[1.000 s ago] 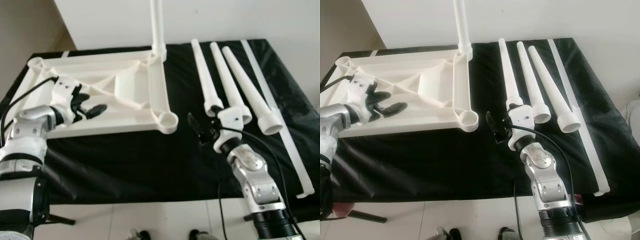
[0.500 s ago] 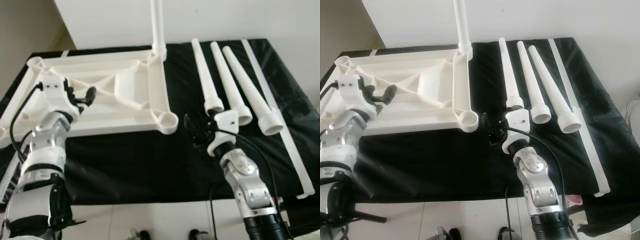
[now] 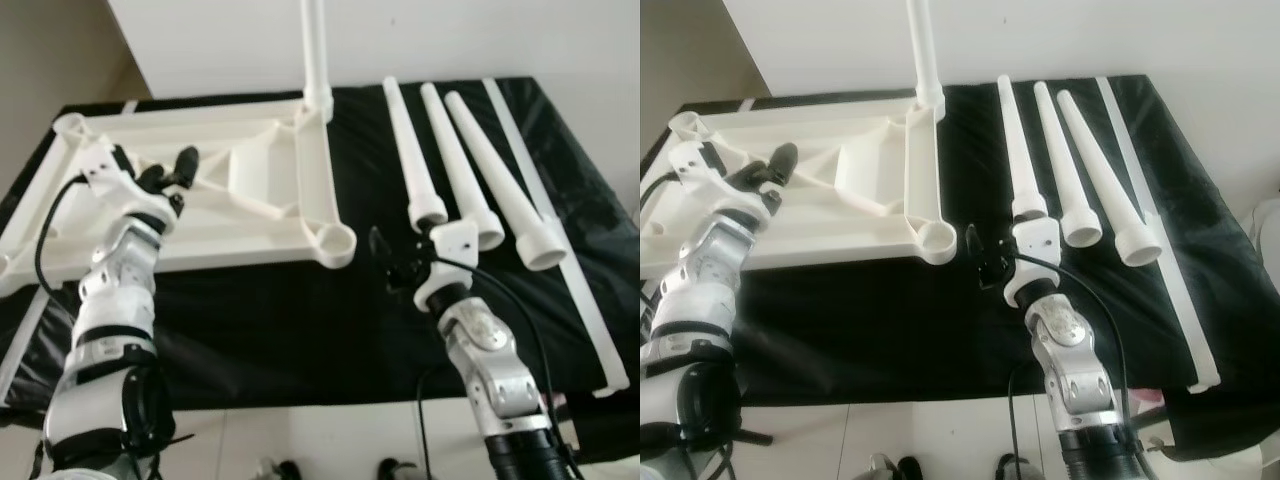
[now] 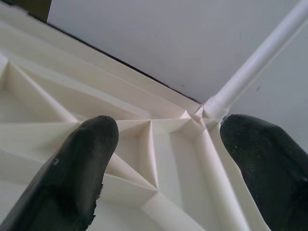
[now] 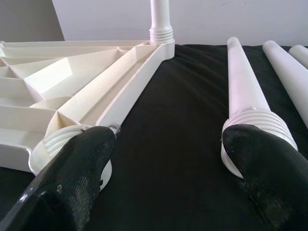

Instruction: Building children table

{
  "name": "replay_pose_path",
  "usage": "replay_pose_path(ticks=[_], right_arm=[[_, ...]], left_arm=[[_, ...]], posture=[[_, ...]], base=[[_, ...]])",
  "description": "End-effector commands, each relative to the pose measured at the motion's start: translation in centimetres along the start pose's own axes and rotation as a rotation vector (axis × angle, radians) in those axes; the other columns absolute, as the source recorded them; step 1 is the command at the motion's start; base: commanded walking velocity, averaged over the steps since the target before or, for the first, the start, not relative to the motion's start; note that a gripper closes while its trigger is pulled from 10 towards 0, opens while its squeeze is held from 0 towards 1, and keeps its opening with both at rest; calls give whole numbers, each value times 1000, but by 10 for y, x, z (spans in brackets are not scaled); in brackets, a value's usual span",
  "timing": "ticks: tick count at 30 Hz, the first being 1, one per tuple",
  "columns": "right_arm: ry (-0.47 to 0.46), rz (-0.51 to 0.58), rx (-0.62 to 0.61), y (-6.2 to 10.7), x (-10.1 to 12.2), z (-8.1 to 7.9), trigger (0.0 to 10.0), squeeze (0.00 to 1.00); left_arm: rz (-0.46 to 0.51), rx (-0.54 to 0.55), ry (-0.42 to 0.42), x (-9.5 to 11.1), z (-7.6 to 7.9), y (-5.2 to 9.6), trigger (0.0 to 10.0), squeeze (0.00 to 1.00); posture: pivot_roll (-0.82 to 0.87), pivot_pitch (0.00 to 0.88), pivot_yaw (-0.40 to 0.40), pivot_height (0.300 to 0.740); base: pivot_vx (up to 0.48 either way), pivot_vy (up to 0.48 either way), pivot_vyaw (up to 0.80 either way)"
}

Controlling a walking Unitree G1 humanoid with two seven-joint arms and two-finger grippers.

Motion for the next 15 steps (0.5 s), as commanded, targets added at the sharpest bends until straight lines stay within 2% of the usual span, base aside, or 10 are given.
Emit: replay_pose_path(ticks=[1, 2, 3, 4, 5, 6, 7, 12, 15], right_arm=[[-18, -10, 0, 2, -3, -4, 10000, 0], [-23, -11, -4, 3, -3, -4, 10000, 0], [-28, -13, -14, 3, -3, -4, 10000, 0], [-32, -14, -22, 3, -3, -4, 10000, 0], [-42, -13, -48, 4, -3, -4, 10000, 0], [-50, -13, -67, 4, -3, -3, 10000, 0], [-50, -13, -67, 4, -3, -3, 10000, 0], [-94, 0, -197, 5, -1, 2, 10000, 0], [-111, -3, -223, 5, -2, 0, 10000, 0]], left_arm=[[-27, -54, 45, -1, 4, 0, 10000, 1000], [-26, -42, 86, -1, 4, 0, 10000, 427], [-10, -30, 150, 1, 3, 0, 10000, 0], [3, -21, 196, 3, 2, 0, 10000, 0], [24, -15, 274, 5, 1, 1, 10000, 1000], [37, -13, 323, 6, 0, 1, 10000, 1000], [37, -13, 323, 6, 0, 1, 10000, 1000], [30, -40, 428, 3, 5, 4, 10000, 1000], [-12, -94, 425, -1, 14, 4, 10000, 1000]], posture=[[-120, 182, 75, 740], [-120, 182, 74, 740], [-121, 181, 72, 740], [-121, 181, 72, 740], [-122, 180, 71, 740], [-123, 179, 71, 740], [-123, 179, 71, 740], [-121, 170, 71, 740], [-119, 166, 70, 740]], base=[[0, 0, 0], [0, 0, 0], [0, 0, 0], [0, 0, 0], [0, 0, 0], [0, 0, 0], [0, 0, 0], [0, 0, 0], [0, 0, 0]])
Point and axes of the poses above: a point about 5 cm out from each wrist's last joint towards the gripper, its own y axis pointing back from the gripper into the wrist, its own x axis along the axis of the wrist's last joint, z = x × y, the point moved 1 cm from there along -y, pointing out of the wrist towards the gripper, and after that the axes turned 13 degrees about y, right-handed, at the moved point
